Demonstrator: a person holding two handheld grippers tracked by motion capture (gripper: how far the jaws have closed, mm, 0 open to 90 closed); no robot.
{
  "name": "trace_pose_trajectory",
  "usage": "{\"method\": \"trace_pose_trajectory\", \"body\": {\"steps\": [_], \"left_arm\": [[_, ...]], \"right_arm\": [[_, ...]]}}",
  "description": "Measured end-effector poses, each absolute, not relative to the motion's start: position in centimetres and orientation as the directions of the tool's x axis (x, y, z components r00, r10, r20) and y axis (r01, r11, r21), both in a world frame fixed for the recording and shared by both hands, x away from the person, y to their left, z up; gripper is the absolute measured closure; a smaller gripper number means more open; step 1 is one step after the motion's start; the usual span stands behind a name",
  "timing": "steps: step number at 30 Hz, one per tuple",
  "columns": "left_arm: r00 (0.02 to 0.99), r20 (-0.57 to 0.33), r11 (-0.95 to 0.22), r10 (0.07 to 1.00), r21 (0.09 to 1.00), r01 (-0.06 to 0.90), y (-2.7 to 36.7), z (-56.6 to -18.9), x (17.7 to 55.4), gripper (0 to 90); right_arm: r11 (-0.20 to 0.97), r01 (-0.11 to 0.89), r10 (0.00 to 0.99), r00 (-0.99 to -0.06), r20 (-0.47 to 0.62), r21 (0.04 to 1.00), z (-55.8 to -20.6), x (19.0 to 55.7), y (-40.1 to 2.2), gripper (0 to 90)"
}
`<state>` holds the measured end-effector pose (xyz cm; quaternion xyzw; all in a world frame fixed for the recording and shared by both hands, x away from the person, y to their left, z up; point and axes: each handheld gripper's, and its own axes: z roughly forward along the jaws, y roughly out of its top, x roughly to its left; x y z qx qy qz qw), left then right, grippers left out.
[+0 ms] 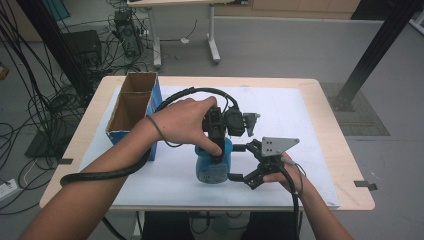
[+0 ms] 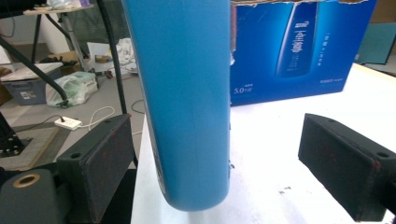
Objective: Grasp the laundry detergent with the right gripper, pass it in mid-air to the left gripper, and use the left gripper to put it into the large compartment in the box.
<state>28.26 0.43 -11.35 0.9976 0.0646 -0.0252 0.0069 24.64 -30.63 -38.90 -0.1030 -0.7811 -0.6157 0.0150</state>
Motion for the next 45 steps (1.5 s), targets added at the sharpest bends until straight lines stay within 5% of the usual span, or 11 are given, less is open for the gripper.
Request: {"method": "trace_pose_trajectory", "body": {"steps": [45], "left_arm": [[0.980, -0.045, -0.981, 0.192, 0.006, 0.192, 1.1, -11.3, 28.0, 37.2]], "right_arm": [[0.201, 0.284, 0.491, -0.858, 0.155, 0.937, -39.6, 22.9, -37.9, 9.4]]}}
